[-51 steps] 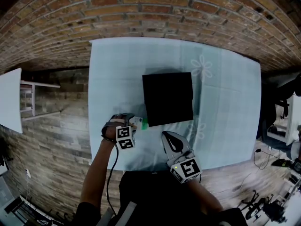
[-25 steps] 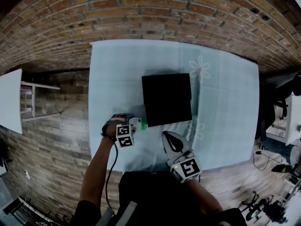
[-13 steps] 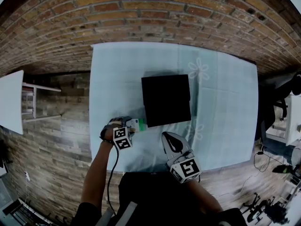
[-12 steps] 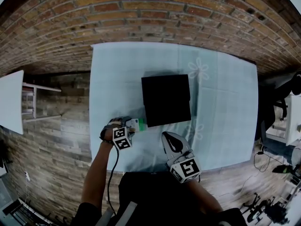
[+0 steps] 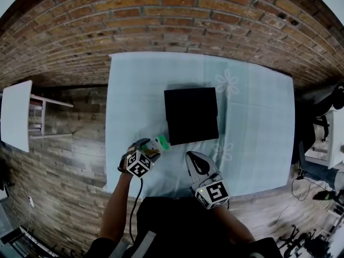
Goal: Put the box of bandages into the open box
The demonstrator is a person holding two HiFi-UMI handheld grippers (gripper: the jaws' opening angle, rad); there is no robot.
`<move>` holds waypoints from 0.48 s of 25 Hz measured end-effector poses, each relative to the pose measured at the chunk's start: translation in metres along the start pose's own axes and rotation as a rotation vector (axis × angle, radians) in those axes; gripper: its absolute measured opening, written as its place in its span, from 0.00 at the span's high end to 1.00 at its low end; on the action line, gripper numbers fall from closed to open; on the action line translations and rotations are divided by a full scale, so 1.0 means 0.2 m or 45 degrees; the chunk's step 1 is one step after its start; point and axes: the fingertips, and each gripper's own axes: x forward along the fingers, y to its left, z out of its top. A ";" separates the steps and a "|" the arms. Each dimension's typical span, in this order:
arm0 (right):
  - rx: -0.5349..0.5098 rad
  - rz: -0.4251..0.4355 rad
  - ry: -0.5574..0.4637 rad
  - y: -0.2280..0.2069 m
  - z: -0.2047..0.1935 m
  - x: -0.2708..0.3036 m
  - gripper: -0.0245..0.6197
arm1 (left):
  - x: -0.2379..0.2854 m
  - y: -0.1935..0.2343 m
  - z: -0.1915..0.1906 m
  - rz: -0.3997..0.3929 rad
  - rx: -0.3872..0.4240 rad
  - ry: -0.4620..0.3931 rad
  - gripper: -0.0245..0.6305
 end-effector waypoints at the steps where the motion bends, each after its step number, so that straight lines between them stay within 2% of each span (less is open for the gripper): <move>1: -0.003 0.002 -0.003 0.01 0.00 -0.01 0.96 | -0.01 -0.01 0.00 0.011 -0.035 -0.012 0.44; 5: -0.011 0.008 -0.014 0.03 0.00 -0.04 0.96 | -0.06 -0.03 0.00 0.053 -0.151 -0.057 0.44; 12: -0.032 0.010 -0.033 0.05 0.01 -0.10 0.96 | -0.11 -0.11 0.02 0.070 -0.296 -0.168 0.44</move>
